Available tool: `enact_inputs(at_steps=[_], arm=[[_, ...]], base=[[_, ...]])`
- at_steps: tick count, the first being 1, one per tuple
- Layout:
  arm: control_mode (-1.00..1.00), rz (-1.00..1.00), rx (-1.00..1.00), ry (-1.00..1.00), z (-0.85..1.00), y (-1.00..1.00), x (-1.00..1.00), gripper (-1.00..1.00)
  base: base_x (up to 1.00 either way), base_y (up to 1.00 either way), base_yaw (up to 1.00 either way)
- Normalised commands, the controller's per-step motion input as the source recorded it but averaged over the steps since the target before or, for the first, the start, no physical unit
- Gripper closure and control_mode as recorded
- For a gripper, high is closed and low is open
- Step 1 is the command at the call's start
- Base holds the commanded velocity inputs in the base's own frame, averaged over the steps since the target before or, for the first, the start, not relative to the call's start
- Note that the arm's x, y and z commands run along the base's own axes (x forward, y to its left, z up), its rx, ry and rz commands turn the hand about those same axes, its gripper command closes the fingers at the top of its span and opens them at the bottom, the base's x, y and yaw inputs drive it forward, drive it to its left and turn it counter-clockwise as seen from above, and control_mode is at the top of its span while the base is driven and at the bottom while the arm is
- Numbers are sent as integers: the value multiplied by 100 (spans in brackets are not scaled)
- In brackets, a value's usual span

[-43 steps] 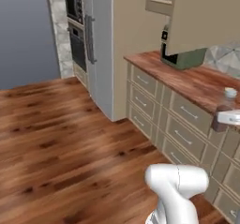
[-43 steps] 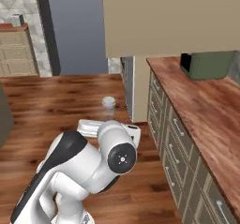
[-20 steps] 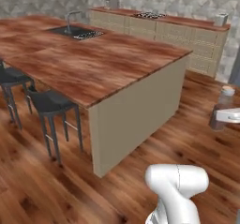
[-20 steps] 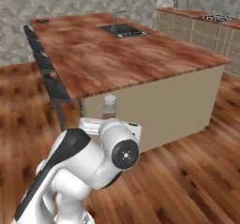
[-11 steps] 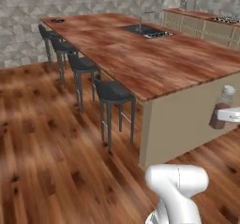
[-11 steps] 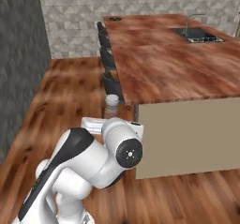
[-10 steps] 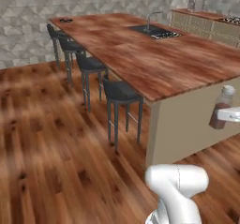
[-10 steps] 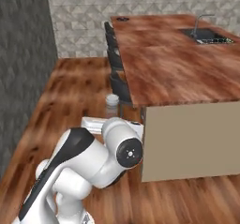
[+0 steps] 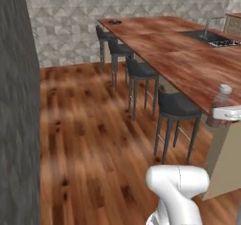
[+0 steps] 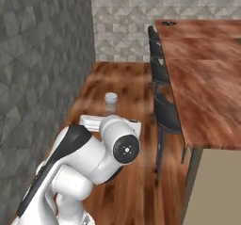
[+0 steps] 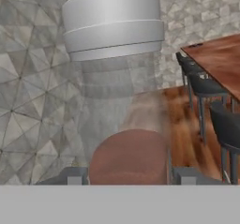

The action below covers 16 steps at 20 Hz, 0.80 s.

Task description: Take the cinnamon bottle from the cabinet and place it on the dining table, next to the plate with the cupcake. Then take the chocolate from the dining counter and place it on the cupcake plate.

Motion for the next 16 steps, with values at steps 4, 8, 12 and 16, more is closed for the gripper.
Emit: enact_inputs(at_steps=[4, 8, 12, 16], arm=[[100, 0, 0, 0, 0, 0, 0, 100], [100, 0, 0, 0, 0, 0, 0, 100], [100, 0, 0, 0, 0, 0, 0, 100], [100, 0, 0, 0, 0, 0, 0, 100]], base=[[100, 53, 18], [100, 67, 24], [100, 26, 26], [100, 0, 28]])
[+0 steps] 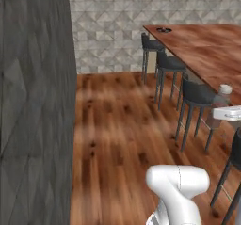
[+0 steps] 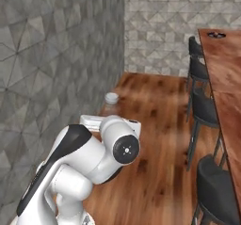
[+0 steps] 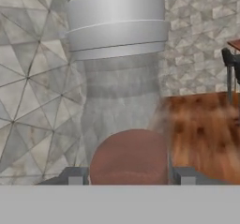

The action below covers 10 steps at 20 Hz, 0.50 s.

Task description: Take the cinnamon bottle from the cabinet and place it on the dining table, next to the plate with the cupcake. Then take the chocolate from the dining counter and place it on the cupcake plate.

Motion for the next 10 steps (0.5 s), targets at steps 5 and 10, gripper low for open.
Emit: enact_inputs(at_steps=[5, 10], arm=[[100, 0, 0, 0, 0, 0, 0, 100], [100, 0, 0, 0, 0, 0, 0, 100]], base=[[100, 0, 26], [100, 0, 21]])
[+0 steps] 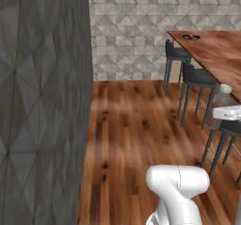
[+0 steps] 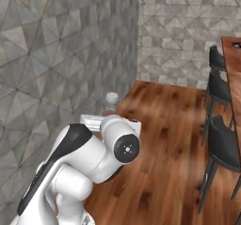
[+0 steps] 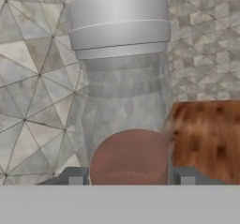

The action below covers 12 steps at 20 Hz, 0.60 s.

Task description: Take the cinnamon bottle from the cabinet and place it on the dining table, next to the plate with the cupcake. Then take the chocolate from the dining counter and place it on the cupcake plate.

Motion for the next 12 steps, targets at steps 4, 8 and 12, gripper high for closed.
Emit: enact_inputs(at_steps=[4, 8, 12], arm=[[100, 0, 0, 0, 0, 0, 0, 100], [100, 0, 0, 0, 0, 0, 0, 100], [100, 0, 0, 0, 0, 0, 0, 100]], base=[[100, 0, 19], [100, 0, 17], [100, 0, 7]])
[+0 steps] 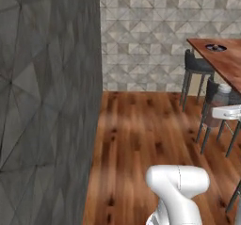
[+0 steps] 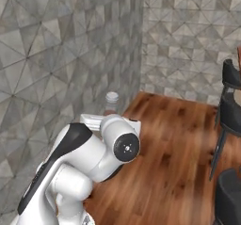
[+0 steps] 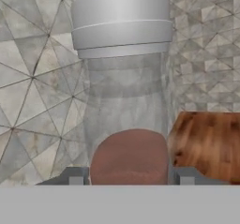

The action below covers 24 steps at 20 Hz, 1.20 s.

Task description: Take the cinnamon bottle from the cabinet and place it on the dining table, next to the plate with the cupcake. Then take the chocolate from the dining counter and place it on the cupcake plate.

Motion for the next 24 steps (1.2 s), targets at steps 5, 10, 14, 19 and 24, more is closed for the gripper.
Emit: enact_inputs(at_steps=[5, 10, 14, 19, 24], arm=[[100, 0, 0, 0, 0, 0, 0, 100], [100, 0, 0, 0, 0, 0, 0, 100], [100, 0, 0, 0, 0, 0, 0, 100], [100, 0, 0, 0, 0, 0, 0, 100], [100, 0, 0, 0, 0, 0, 0, 100]], base=[[100, 0, 0], [100, 0, -6], [100, 0, -29], [100, 1, -40], [100, 22, -41]])
